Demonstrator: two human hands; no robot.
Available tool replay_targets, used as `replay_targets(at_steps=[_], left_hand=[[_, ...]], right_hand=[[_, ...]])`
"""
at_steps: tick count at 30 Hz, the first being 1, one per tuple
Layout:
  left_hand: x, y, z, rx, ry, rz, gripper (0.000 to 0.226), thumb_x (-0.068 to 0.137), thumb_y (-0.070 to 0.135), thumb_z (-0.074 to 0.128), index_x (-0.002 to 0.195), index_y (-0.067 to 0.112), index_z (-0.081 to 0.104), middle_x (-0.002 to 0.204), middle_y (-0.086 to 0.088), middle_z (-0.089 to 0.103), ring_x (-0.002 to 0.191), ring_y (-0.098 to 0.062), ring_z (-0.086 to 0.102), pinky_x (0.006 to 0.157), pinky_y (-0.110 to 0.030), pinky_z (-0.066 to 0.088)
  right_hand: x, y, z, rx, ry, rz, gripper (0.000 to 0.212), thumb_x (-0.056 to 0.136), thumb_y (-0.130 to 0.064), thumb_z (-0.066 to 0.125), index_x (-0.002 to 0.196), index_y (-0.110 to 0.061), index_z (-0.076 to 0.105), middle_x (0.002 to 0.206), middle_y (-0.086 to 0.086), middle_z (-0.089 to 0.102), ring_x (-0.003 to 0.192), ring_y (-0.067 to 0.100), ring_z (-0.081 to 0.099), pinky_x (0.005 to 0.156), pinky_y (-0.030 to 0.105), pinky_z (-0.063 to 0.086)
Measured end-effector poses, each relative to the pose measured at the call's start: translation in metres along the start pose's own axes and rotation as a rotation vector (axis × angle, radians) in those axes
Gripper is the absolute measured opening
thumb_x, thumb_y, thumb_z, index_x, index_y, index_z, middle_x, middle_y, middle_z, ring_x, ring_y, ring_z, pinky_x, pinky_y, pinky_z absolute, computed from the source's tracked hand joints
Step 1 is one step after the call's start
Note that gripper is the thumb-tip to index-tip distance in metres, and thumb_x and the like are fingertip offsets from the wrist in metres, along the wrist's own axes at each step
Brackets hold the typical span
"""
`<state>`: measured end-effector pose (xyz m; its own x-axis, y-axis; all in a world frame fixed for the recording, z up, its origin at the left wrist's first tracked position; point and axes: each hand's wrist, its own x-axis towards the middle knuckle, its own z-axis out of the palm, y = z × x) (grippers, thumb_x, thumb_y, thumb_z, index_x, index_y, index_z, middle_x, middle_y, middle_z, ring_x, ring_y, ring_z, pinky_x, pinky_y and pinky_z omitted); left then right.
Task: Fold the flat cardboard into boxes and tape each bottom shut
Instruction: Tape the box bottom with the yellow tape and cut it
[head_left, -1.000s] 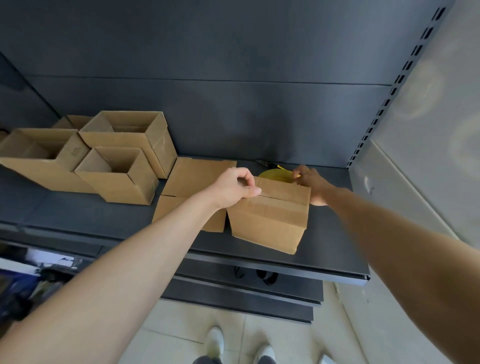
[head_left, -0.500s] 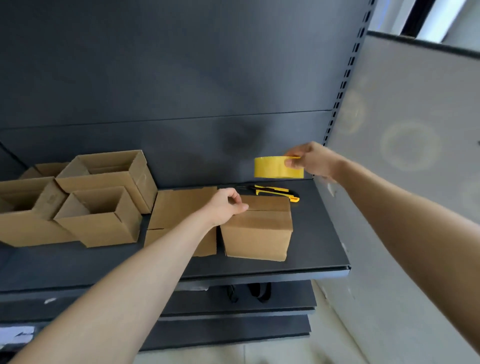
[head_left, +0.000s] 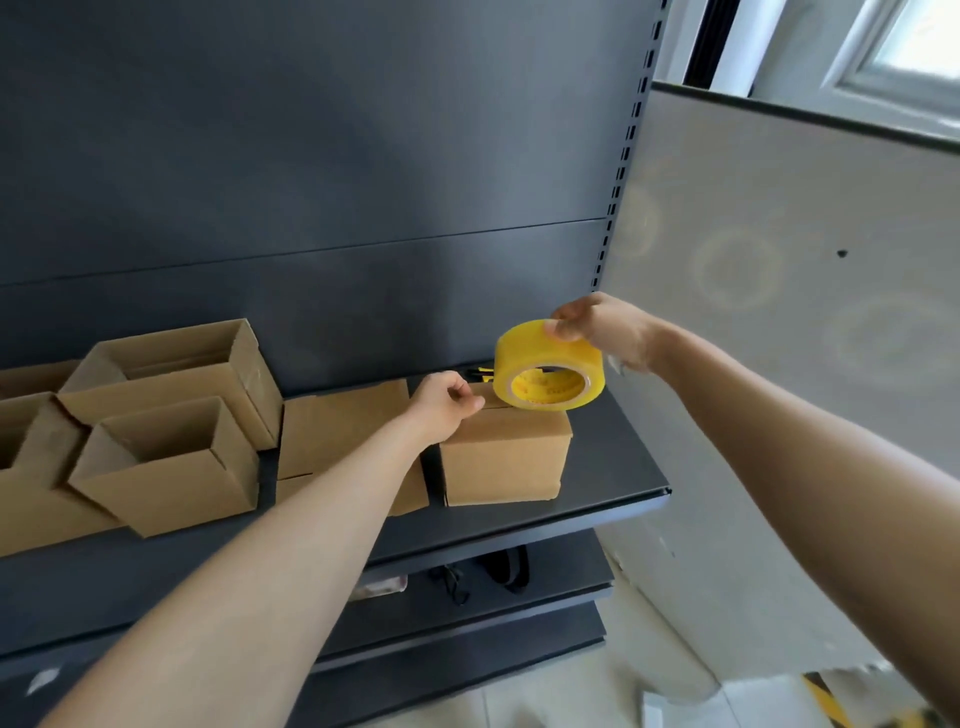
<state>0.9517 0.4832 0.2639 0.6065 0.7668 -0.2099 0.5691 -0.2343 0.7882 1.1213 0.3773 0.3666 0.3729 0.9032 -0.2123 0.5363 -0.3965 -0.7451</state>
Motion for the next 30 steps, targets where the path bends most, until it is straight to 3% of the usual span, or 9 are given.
replay_targets(at_steps=[3,5,7,11,14,22,30], left_hand=[[0.001,0.002,-0.006,0.023,0.005,-0.022,0.024,0.09,0.021,0.063,0.067,0.02,0.055,0.09,-0.002,0.058,0.089,-0.024,0.052,0.079,-0.028,0.04],[0.0,0.009,-0.012,0.002,0.125,-0.009,0.021,0.092,0.028,0.057,0.074,0.019,0.064,0.102,-0.008,0.063,0.099,-0.03,0.056,0.088,-0.034,0.046],[-0.008,0.025,-0.019,-0.139,0.191,0.038,0.032,0.096,0.033,0.049,0.079,0.011,0.064,0.091,-0.005,0.064,0.09,-0.025,0.058,0.081,-0.033,0.047],[-0.02,0.05,-0.025,-0.337,0.012,-0.029,0.046,0.094,0.047,0.049,0.07,0.009,0.055,0.068,-0.002,0.055,0.059,-0.014,0.05,0.057,-0.023,0.046],[-0.019,0.047,-0.026,-0.378,-0.074,-0.059,0.04,0.094,0.04,0.054,0.068,0.01,0.051,0.066,-0.004,0.052,0.056,-0.014,0.048,0.054,-0.022,0.046],[-0.02,0.053,-0.026,-0.426,-0.098,-0.011,0.028,0.098,0.008,0.048,0.071,0.005,0.05,0.066,-0.008,0.048,0.057,-0.016,0.044,0.056,-0.024,0.04],[-0.02,0.037,-0.018,-0.633,-0.069,0.044,0.03,0.096,0.007,0.049,0.066,0.006,0.047,0.065,-0.008,0.045,0.059,-0.016,0.042,0.057,-0.026,0.039]], right_hand=[[-0.003,-0.009,0.006,-0.047,0.026,0.04,0.035,0.093,-0.023,0.058,0.125,-0.008,0.06,0.121,0.007,0.058,0.113,0.023,0.052,0.092,0.029,0.037],[-0.002,-0.013,0.009,-0.067,0.03,0.042,0.036,0.093,-0.024,0.058,0.127,-0.01,0.059,0.126,0.007,0.056,0.117,0.024,0.05,0.091,0.028,0.035],[-0.001,-0.019,0.012,-0.1,0.025,0.036,0.035,0.093,-0.026,0.058,0.125,-0.011,0.06,0.127,0.007,0.057,0.114,0.023,0.052,0.091,0.029,0.038],[0.002,-0.024,0.014,-0.158,0.033,0.031,0.03,0.093,-0.025,0.057,0.116,-0.008,0.064,0.12,0.012,0.061,0.113,0.029,0.055,0.098,0.04,0.043],[0.004,-0.023,0.014,-0.17,0.025,0.02,0.028,0.092,-0.023,0.058,0.114,-0.006,0.065,0.118,0.013,0.062,0.112,0.031,0.056,0.097,0.04,0.044],[0.005,-0.018,0.009,-0.172,-0.002,0.017,0.032,0.092,-0.03,0.059,0.119,-0.012,0.064,0.119,0.007,0.06,0.111,0.025,0.054,0.096,0.034,0.041],[0.007,-0.018,0.009,-0.237,-0.021,-0.006,0.032,0.09,-0.037,0.06,0.105,-0.01,0.067,0.104,0.008,0.064,0.098,0.026,0.059,0.085,0.035,0.047]])
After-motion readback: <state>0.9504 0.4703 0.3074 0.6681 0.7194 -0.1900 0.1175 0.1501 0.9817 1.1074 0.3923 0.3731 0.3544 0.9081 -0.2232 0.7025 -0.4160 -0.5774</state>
